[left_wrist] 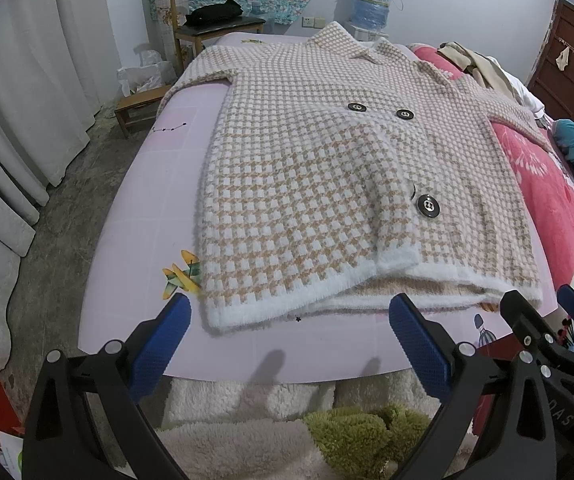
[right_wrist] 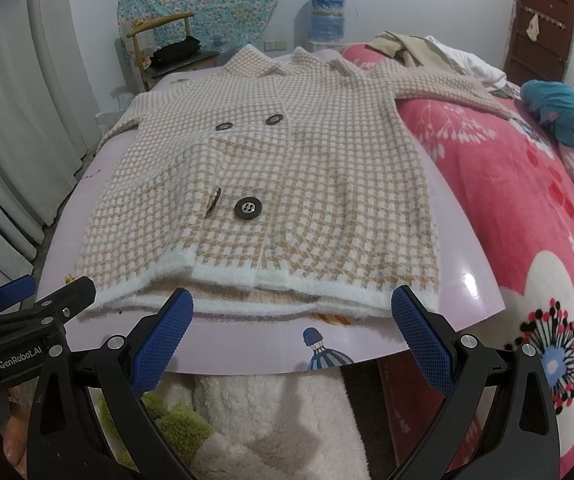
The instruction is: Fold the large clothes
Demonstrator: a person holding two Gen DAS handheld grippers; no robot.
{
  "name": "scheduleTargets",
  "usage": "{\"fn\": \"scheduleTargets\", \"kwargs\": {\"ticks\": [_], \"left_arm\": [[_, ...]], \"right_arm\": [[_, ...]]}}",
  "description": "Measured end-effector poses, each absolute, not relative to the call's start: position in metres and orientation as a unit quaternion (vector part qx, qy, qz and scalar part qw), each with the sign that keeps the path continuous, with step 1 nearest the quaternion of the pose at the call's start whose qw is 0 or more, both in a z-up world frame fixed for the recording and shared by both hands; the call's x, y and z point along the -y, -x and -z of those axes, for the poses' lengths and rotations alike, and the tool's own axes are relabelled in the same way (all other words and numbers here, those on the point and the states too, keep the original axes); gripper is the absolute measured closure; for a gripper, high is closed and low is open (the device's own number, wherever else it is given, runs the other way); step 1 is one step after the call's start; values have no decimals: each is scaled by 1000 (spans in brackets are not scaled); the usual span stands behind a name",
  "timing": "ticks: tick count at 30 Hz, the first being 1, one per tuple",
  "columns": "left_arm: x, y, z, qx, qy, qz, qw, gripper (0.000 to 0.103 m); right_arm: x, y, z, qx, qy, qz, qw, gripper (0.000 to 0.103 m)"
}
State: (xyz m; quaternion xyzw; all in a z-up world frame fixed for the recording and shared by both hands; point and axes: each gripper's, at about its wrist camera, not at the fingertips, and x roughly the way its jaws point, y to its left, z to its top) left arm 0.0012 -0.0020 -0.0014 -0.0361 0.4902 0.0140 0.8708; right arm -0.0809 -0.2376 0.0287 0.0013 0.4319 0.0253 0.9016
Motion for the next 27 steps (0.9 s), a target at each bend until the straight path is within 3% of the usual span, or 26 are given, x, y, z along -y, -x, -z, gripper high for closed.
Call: {"fn": "scheduleTargets", "kwargs": {"ticks": [27], "left_arm": [[-2,-36,4,-491,19,3,871,5]], "right_arm": [[230,44,-25,-446,7,-9,895,8]]}}
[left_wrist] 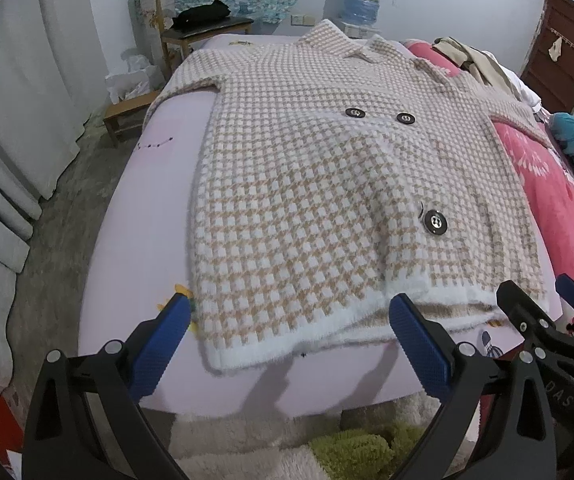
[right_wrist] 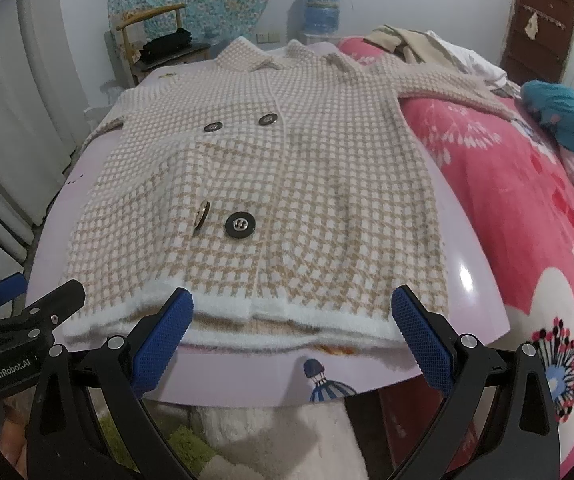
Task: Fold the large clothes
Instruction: 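Move both tools forward over the coat toward its sleeve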
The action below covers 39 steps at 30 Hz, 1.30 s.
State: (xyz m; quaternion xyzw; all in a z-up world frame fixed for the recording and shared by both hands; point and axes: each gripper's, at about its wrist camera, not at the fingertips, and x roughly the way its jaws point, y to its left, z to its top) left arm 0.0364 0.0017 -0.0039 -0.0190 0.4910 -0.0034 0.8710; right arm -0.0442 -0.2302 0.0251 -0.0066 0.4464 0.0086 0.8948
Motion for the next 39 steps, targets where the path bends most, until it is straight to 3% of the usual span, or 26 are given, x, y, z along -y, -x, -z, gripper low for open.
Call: {"fn": "scheduleTargets", "kwargs": {"ticks": [28,39], "left_arm": [[-48,-130,-15,-439,4,-22,898,5],[-66,-154,-24,-412,92,47,905,5]], "right_arm": [[202,-49,-63,-368,35,-72,926,8],[192,-86,-69,-344,30,-101,933,8]]}}
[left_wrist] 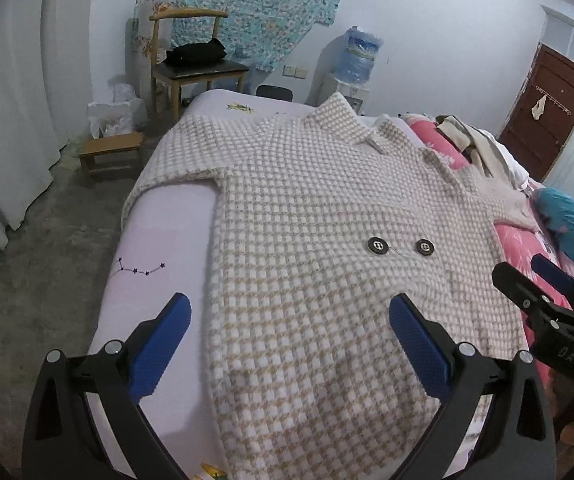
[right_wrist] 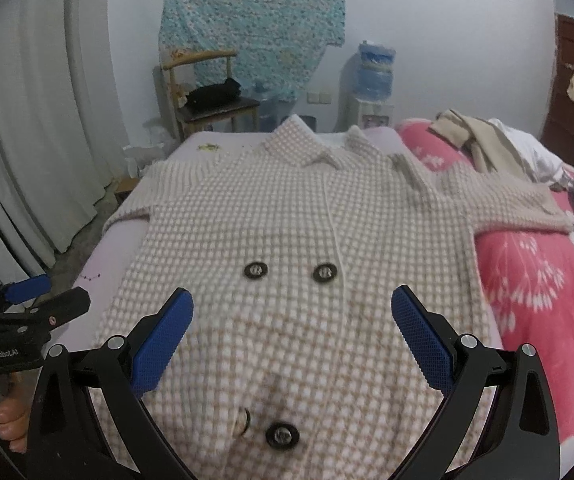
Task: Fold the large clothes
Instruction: 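Move both tools forward over the coat toward its sleeve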
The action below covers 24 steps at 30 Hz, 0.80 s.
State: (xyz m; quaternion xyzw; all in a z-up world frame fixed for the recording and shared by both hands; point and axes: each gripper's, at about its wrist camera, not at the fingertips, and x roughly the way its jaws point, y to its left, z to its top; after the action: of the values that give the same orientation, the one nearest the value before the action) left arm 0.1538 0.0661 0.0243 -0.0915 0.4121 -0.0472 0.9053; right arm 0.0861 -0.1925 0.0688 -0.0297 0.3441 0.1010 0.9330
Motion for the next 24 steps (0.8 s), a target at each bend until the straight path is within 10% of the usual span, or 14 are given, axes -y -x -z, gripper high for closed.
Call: {"fn": "scheduleTargets", "kwargs": {"ticks": [24], "left_arm": [[-117,-197,-11,-400,146,-1,905,5]], "right_arm": [[156,-139,-52,-364,26,-161,917,8]]}}
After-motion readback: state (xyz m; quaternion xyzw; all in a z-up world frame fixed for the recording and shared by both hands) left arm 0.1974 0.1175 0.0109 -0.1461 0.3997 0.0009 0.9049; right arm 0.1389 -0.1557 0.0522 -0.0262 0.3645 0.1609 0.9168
